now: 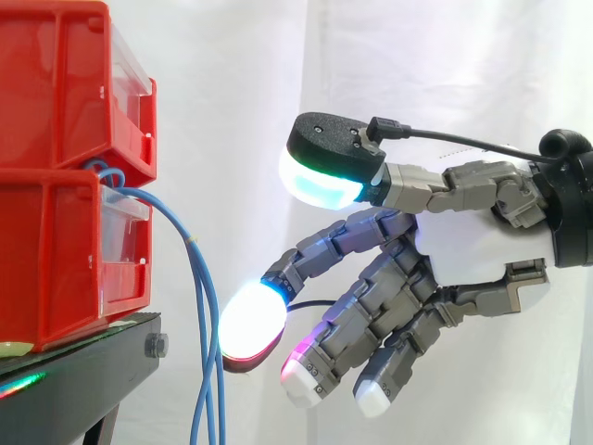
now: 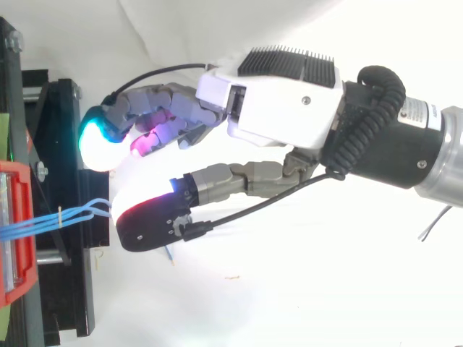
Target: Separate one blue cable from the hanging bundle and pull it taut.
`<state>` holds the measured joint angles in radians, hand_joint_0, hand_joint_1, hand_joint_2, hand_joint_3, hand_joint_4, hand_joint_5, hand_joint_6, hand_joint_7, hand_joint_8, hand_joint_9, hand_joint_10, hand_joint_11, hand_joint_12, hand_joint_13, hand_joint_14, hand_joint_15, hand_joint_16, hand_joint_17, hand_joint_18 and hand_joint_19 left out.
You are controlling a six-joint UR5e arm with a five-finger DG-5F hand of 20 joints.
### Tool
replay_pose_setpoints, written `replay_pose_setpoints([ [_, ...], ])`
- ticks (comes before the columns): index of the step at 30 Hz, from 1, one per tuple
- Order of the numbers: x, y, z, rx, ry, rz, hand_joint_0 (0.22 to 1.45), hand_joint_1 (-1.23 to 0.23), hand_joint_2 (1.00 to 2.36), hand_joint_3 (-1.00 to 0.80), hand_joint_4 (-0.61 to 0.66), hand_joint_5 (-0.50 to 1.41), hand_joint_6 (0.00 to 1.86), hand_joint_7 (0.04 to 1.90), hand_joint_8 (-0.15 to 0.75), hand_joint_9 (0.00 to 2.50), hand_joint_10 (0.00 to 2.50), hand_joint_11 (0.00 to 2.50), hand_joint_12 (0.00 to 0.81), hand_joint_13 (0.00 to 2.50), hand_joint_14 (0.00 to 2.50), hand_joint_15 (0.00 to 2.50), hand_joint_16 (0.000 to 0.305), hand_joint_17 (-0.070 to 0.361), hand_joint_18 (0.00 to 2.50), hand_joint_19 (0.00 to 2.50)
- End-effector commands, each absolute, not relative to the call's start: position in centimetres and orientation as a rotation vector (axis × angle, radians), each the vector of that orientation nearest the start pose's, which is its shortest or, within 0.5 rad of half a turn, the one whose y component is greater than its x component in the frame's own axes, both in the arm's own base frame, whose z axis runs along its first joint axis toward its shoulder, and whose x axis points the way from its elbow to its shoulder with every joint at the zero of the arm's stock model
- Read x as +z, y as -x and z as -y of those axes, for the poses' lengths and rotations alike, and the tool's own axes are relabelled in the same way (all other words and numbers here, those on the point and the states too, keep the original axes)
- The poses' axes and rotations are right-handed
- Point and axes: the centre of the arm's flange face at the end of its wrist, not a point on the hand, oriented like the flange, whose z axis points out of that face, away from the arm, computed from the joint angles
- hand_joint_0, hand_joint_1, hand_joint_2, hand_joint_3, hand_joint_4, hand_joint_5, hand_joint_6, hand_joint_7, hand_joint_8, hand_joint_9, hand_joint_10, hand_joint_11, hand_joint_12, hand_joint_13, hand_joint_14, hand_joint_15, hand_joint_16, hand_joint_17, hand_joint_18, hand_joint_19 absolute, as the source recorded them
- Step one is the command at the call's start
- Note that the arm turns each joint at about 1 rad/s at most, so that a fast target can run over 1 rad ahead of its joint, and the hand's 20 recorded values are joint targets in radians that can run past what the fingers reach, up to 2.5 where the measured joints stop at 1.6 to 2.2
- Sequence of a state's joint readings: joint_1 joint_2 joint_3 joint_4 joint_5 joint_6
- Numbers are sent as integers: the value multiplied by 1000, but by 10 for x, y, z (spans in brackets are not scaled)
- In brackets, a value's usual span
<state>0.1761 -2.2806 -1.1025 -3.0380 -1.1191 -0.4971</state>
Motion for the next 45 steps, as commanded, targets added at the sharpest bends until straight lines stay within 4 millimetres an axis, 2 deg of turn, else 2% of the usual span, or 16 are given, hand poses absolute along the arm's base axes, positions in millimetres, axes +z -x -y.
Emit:
replay_pose_setpoints([
  [1, 280, -755, 43, 552, -1035, -1363, 325, -315, 1000, -500, 154, -246, 501, 649, 398, 771, 0, 21, 410, 632, 2, 46, 79, 177, 787, 105],
  [14, 282, -756, 23, 536, -1041, -1333, 325, -314, 1000, -500, 155, -245, 501, 648, 394, 815, 1, 61, 408, 695, 4, 100, 78, 177, 822, 119],
  [18, 282, -757, 21, 536, -1041, -1316, 325, -312, 1000, -500, 156, -245, 501, 649, 388, 899, 6, 146, 403, 808, 7, 193, 84, 189, 1011, 171],
  [23, 240, -769, 16, 543, -1074, -1323, 324, -309, 1000, -500, 151, -247, 501, 650, 381, 941, 8, 182, 403, 928, 11, 297, 93, 209, 1231, 285],
  [27, 241, -769, 16, 563, -1094, -1309, 318, -291, 1000, -500, 153, -252, 502, 650, 384, 1001, 11, 259, 406, 1053, 17, 402, 98, 220, 1408, 356],
  [32, 240, -768, 19, 556, -1097, -1318, 320, -282, 1000, -500, 164, -257, 502, 647, 378, 1253, 24, 510, 408, 1303, 22, 654, 99, 224, 1611, 490],
  [38, 240, -767, 20, 560, -1111, -1318, 322, -291, 1000, -500, 183, -256, 502, 648, 363, 1358, 28, 629, 427, 1400, 27, 836, 99, 223, 1610, 517],
  [45, 240, -767, 20, 567, -1118, -1313, 324, -299, 1000, -500, 188, -253, 502, 648, 370, 1359, 28, 616, 424, 1383, 26, 824, 99, 223, 1558, 510],
])
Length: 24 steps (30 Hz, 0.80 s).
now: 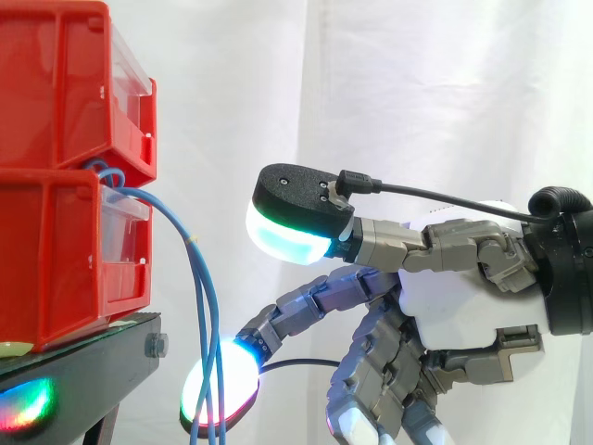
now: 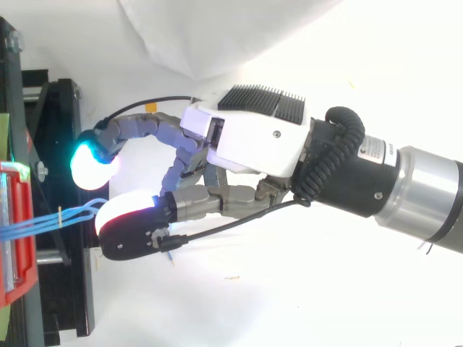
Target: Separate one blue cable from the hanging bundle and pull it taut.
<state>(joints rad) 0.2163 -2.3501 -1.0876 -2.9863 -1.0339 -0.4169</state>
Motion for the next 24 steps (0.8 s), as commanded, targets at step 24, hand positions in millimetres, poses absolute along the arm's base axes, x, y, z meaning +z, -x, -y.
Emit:
replay_pose_setpoints([
  [24, 250, -771, -6, 603, -1124, -1282, 328, -311, 1000, -500, 193, -249, 502, 650, 340, 1474, 34, 769, 423, 1307, 26, 774, 100, 225, 1445, 483],
])
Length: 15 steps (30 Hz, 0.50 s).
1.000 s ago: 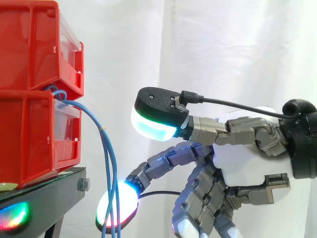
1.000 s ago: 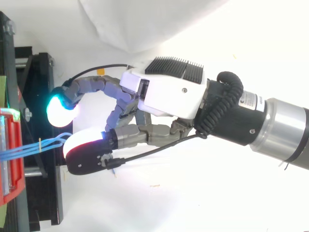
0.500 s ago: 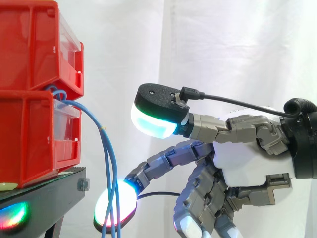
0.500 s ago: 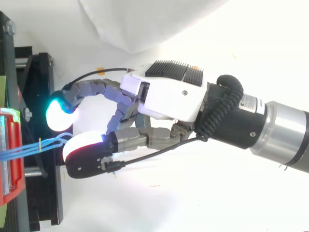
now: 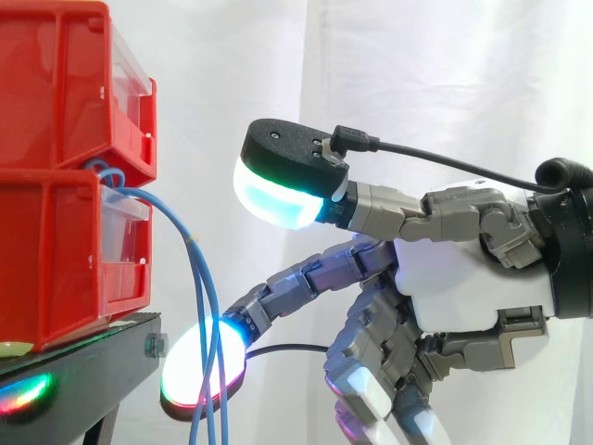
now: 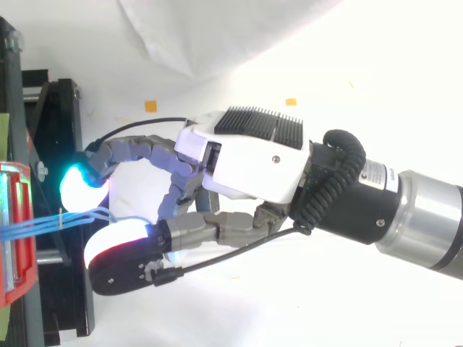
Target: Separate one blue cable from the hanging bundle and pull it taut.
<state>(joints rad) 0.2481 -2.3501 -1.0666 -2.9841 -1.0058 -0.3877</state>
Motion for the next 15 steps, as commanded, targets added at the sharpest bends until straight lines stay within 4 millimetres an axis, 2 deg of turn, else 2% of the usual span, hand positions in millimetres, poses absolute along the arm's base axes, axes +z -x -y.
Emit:
replay_pose_setpoints([
  [1, 250, -771, -9, 608, -1125, -1280, 329, -311, 1000, -500, 193, -249, 502, 652, 348, 1473, 34, 777, 423, 1307, 26, 777, 100, 225, 1445, 493],
  [15, 251, -770, -25, 670, -1153, -1266, 333, -322, 1000, -500, 199, -239, 502, 659, 343, 1518, 32, 818, 419, 1305, 26, 773, 99, 224, 1426, 497],
])
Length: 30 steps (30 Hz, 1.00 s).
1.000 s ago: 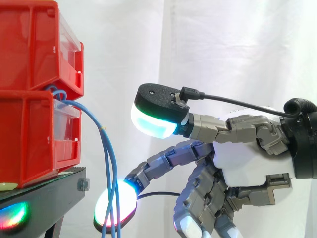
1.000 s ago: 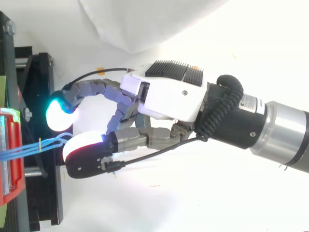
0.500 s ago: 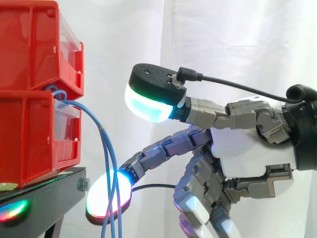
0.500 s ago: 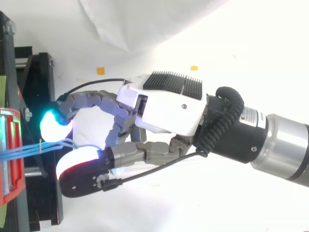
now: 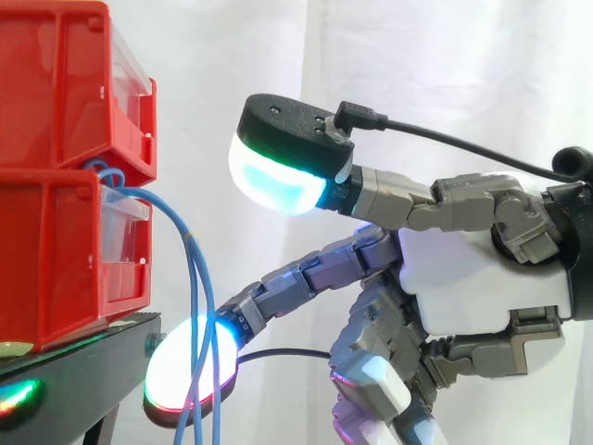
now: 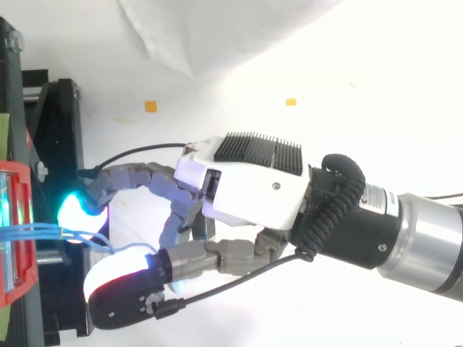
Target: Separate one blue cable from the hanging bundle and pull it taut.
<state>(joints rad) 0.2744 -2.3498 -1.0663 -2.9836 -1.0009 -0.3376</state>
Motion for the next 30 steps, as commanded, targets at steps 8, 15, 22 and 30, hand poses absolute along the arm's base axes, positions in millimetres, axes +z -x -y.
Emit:
replay_pose_setpoints([
  [8, 251, -770, -28, 701, -1178, -1251, 336, -329, 1000, -500, 198, -225, 502, 682, 337, 1512, 35, 831, 424, 1300, 24, 775, 100, 224, 1410, 502],
  [15, 249, -770, -31, 790, -1216, -1266, 338, -333, 1000, -500, 197, -221, 502, 684, 344, 1499, 35, 817, 421, 1297, 26, 774, 99, 224, 1395, 498],
  [22, 246, -767, -30, 846, -1255, -1296, 343, -334, 1000, -500, 199, -213, 502, 688, 342, 1496, 35, 829, 418, 1294, 26, 770, 99, 222, 1385, 499],
  [30, 244, -764, -27, 837, -1280, -1311, 347, -336, 1000, -500, 197, -209, 502, 693, 341, 1489, 34, 821, 422, 1291, 26, 776, 98, 220, 1359, 505],
])
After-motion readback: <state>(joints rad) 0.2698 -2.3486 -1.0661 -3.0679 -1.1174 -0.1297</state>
